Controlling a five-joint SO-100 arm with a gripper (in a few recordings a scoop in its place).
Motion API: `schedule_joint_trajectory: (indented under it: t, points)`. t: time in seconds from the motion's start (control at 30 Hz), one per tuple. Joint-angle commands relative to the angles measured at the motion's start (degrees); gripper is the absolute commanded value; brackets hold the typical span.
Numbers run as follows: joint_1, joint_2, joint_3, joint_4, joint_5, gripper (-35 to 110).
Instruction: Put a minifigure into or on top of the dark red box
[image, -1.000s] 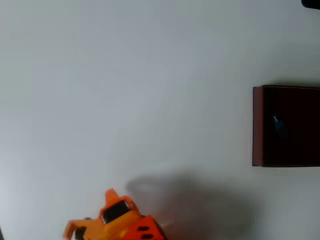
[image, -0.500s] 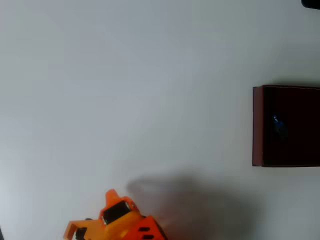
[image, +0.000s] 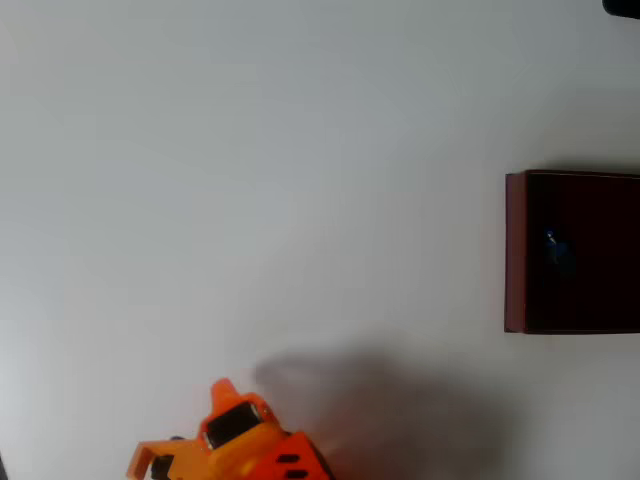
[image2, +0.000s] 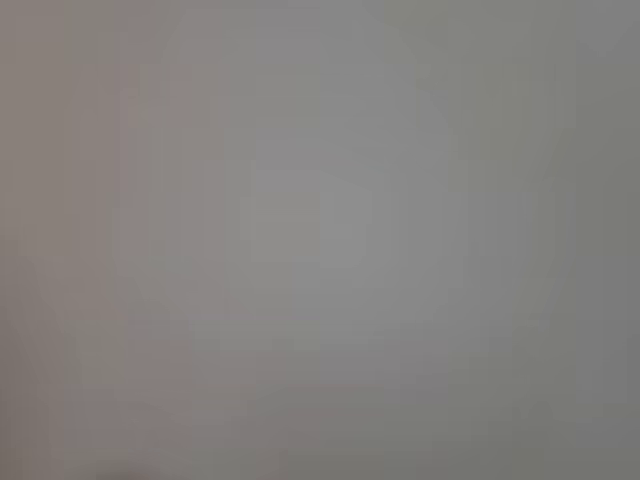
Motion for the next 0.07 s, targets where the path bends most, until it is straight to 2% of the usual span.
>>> schedule_joint_trajectory:
  t: [0.0,0.03]
  points:
    - [-1.41,0.44,-2.81,2.37,-0.26,0]
    - [-1.41,0.44,-2.81,2.37,-0.26,0]
